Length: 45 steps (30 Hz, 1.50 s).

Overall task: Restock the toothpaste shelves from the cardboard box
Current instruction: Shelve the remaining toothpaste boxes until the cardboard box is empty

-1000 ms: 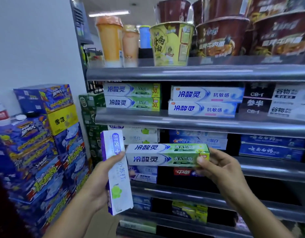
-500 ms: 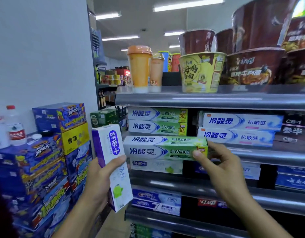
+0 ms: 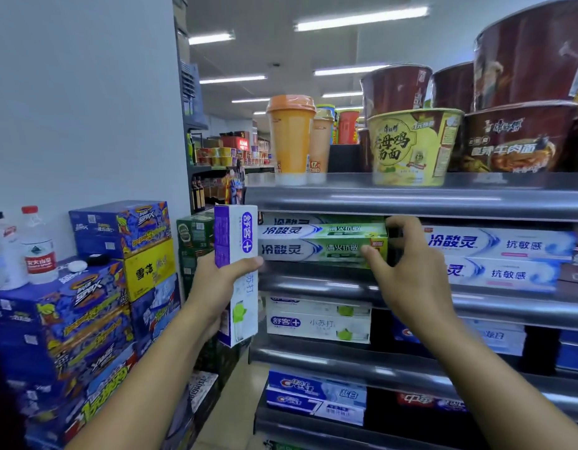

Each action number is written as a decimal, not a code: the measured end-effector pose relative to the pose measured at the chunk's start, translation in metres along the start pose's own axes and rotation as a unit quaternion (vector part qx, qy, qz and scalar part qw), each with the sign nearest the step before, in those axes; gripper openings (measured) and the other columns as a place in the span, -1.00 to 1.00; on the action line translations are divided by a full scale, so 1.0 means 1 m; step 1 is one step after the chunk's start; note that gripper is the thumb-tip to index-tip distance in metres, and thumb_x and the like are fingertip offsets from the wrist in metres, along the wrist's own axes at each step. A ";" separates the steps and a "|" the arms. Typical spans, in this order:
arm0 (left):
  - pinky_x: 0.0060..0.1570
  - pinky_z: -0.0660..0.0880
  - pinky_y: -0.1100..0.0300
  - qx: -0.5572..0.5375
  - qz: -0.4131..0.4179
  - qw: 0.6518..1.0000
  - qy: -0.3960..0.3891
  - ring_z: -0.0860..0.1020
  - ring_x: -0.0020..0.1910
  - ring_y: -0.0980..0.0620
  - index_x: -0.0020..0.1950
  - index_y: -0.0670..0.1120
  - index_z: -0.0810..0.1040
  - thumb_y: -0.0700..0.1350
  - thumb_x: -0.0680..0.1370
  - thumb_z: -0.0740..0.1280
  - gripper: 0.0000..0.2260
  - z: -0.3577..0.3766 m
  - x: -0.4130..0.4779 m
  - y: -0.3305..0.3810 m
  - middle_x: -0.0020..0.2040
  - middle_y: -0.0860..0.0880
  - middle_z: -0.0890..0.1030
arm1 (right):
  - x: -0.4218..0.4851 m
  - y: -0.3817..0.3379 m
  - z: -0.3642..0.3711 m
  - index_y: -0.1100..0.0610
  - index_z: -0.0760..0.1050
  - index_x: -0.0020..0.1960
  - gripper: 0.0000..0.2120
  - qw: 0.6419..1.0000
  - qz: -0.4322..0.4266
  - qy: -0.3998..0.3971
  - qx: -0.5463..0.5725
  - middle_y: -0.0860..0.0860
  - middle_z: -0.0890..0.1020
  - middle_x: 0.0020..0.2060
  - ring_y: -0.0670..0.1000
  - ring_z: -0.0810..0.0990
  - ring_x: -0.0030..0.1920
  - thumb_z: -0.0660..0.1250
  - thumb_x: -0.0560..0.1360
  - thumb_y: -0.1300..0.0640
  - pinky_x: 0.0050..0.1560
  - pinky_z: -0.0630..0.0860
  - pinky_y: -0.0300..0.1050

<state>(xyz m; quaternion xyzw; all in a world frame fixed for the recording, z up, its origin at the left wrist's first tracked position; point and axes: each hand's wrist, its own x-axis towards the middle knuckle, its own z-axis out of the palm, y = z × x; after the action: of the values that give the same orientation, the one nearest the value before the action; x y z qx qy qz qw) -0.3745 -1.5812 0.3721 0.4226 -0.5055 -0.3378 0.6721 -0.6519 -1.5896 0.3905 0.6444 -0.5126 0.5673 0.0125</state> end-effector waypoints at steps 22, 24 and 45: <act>-0.31 0.61 0.13 -0.084 -0.027 0.996 0.013 0.69 -0.25 -0.06 0.10 -0.09 0.64 -0.18 0.42 0.49 -0.74 0.004 -0.058 -0.008 -0.20 -0.07 0.70 | -0.069 0.020 -0.018 -0.17 0.37 0.37 -0.57 0.996 -0.008 -0.082 -0.042 -0.18 0.61 0.09 -0.18 0.52 -0.22 0.35 0.53 -0.14 -0.22 0.41 -0.12; -0.21 0.62 0.01 -0.161 -0.068 0.985 -0.010 0.65 -0.24 -0.13 0.17 -0.13 0.62 -0.09 0.38 0.41 -0.64 0.014 -0.076 -0.013 -0.17 -0.15 0.65 | -0.090 0.032 -0.021 -0.18 0.48 0.24 -0.66 0.988 0.044 -0.149 0.019 -0.22 0.63 0.00 -0.18 0.56 -0.29 0.41 0.50 -0.12 -0.30 0.44 -0.19; -0.06 0.65 -0.02 -0.197 -0.087 0.976 0.031 0.65 0.03 -0.23 0.25 -0.18 0.48 -0.32 0.39 0.51 -0.54 0.038 -0.111 -0.107 0.08 -0.23 0.67 | -0.136 0.077 -0.022 0.16 0.65 0.03 -0.71 0.879 0.243 -0.239 0.334 0.02 0.76 -0.08 -0.02 0.72 -0.11 0.61 0.35 0.24 -0.12 0.62 -0.22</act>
<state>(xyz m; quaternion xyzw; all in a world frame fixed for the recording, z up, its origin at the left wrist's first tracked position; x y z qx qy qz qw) -0.4426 -1.5366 0.2358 0.3347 -0.3695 -0.4743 0.7256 -0.6966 -1.5248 0.2534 0.5818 -0.4200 0.5189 -0.4646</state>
